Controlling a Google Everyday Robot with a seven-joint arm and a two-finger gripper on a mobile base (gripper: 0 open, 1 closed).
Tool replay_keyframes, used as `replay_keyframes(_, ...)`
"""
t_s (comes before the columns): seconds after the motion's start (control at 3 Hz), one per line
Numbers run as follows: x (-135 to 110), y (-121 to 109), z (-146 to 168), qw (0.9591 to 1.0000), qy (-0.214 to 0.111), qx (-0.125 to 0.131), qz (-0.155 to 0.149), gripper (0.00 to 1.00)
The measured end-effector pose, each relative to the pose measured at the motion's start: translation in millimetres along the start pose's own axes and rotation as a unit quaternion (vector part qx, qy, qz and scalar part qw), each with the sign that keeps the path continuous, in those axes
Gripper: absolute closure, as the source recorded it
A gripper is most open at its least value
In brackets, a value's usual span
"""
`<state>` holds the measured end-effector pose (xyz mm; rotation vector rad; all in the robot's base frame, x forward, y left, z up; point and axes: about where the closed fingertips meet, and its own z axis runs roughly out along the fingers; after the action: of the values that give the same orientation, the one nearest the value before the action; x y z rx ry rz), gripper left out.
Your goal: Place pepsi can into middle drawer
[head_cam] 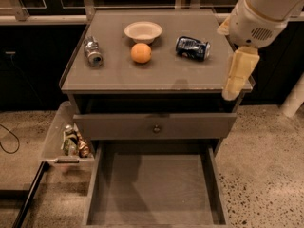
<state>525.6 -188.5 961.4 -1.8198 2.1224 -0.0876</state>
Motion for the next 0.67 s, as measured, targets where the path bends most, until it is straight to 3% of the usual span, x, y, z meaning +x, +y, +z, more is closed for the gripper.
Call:
replay_keyframes(0.33,-17.5,-71.4,28.6,0.9992,-0.021,0.014,-0.031,0.00)
replay_keyframes(0.67,-17.6,-71.3,28.8,0.9992,-0.021,0.014,-0.031,0.00)
